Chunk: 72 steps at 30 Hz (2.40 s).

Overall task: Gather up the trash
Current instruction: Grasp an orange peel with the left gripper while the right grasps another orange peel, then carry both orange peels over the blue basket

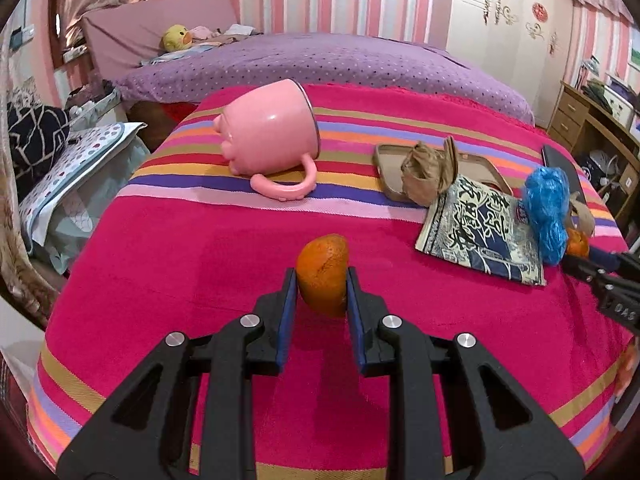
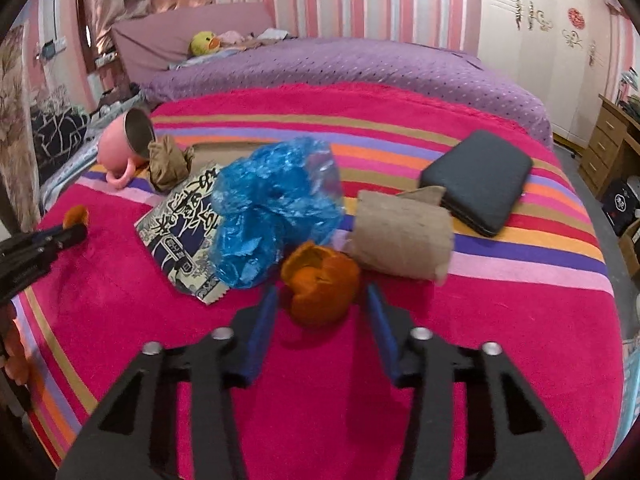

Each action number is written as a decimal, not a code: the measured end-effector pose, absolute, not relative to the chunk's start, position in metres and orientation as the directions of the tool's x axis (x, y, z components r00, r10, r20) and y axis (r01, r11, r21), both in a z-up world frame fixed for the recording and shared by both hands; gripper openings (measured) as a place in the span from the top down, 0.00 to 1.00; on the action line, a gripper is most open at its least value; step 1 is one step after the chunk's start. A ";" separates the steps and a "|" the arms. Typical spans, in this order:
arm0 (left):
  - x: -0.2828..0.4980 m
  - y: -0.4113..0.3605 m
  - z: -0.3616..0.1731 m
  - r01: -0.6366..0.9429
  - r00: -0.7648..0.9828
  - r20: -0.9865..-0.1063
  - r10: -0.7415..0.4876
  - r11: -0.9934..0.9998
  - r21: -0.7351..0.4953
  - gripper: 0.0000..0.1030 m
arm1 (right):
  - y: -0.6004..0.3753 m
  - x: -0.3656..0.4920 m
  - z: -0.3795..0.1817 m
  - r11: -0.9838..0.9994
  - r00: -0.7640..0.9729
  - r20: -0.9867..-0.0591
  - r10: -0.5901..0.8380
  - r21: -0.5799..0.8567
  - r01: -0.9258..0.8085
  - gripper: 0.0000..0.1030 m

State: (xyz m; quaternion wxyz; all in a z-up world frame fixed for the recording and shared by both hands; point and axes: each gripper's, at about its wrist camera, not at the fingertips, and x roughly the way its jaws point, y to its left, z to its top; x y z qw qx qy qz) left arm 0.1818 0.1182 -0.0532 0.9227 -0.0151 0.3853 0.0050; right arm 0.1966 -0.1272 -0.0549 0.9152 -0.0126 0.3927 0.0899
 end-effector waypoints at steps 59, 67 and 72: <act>0.113 -0.215 -0.013 0.324 0.753 -0.621 -0.215 0.944 0.066 0.78 | -0.473 0.036 -0.012 0.973 0.815 -0.574 -0.081 0.131 0.189 0.74; 0.099 -0.291 -0.011 0.413 0.715 -0.626 -0.311 0.911 0.019 0.78 | -0.530 0.005 -0.017 0.960 0.813 -0.564 -0.145 0.119 0.254 0.74; 0.091 -0.336 -0.022 0.463 0.686 -0.639 -0.347 0.886 0.016 0.78 | -0.558 -0.010 -0.022 0.950 0.811 -0.556 -0.183 0.114 0.292 0.74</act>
